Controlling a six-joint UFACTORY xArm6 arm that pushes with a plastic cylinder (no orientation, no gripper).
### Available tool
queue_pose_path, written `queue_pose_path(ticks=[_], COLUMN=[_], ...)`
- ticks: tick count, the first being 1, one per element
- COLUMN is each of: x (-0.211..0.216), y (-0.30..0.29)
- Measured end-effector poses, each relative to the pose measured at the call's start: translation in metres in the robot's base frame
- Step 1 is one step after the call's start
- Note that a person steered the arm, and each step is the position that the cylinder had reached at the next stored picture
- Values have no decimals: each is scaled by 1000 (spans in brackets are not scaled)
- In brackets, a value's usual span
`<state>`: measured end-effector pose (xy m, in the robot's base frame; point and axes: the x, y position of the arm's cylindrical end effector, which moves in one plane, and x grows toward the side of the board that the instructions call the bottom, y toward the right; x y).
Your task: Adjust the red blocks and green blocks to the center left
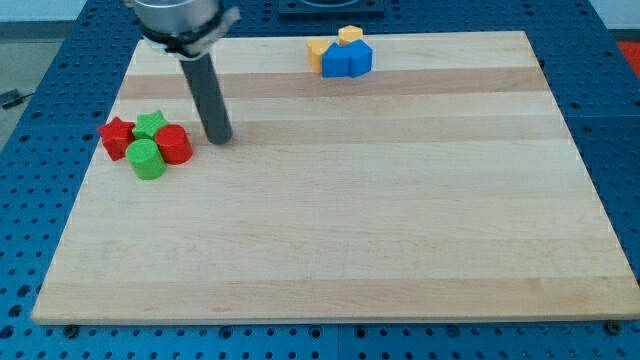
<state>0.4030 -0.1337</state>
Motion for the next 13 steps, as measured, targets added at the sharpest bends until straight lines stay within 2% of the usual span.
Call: queue_pose_path(ticks=[1, 2, 3, 5, 6, 7, 8, 9, 11, 12, 13], x=[58, 79, 74, 44, 49, 51, 27, 11, 1, 13, 53], y=[-20, -65, -105, -112, -116, -80, -27, -24, -57, -41, -41])
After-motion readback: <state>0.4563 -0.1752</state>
